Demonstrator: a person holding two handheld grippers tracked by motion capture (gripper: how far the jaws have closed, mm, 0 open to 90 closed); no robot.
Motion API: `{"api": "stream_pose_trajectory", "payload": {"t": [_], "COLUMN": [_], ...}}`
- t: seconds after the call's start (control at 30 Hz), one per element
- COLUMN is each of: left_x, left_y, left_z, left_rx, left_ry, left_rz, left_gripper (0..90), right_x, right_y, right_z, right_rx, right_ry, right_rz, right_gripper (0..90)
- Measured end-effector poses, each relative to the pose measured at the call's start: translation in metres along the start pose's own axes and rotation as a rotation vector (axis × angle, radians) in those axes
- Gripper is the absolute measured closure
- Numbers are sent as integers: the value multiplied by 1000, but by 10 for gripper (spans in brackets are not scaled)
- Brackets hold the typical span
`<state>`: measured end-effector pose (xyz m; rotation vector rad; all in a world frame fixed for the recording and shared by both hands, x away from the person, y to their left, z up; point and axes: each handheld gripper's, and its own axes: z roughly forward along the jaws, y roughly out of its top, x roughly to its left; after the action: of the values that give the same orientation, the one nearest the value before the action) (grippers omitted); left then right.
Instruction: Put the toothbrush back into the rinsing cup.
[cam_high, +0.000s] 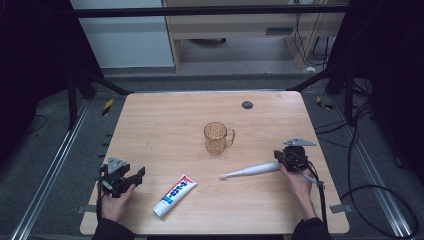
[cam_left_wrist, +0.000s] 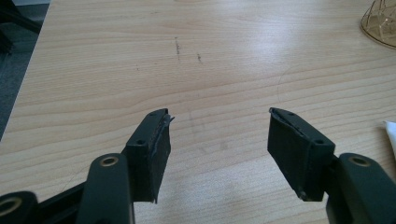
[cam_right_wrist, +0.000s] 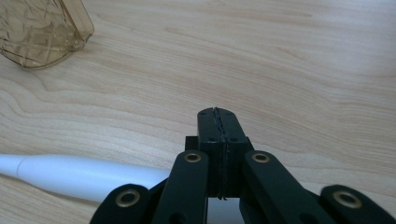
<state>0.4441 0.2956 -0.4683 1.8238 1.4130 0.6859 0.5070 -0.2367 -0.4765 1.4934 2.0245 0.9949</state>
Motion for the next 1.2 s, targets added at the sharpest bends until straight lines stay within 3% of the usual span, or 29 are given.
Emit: {"api": "stream_pose_trajectory", "payload": {"t": [0.53,1.2], "left_x": [1,4], "left_y": [-1,-1], "left_z": [0,-1], "left_rx": [1,-1], "left_ry": [-3,-1], "left_rz": [-5,-17], "left_gripper": [386,386], "right_x": [3,8], "right_y": [-6,-21], "right_z": [1,-15], "right_rx": [65,100], "right_ry": [-22,-8], "right_rz": [-64,-82], "right_gripper": [893,884]}}
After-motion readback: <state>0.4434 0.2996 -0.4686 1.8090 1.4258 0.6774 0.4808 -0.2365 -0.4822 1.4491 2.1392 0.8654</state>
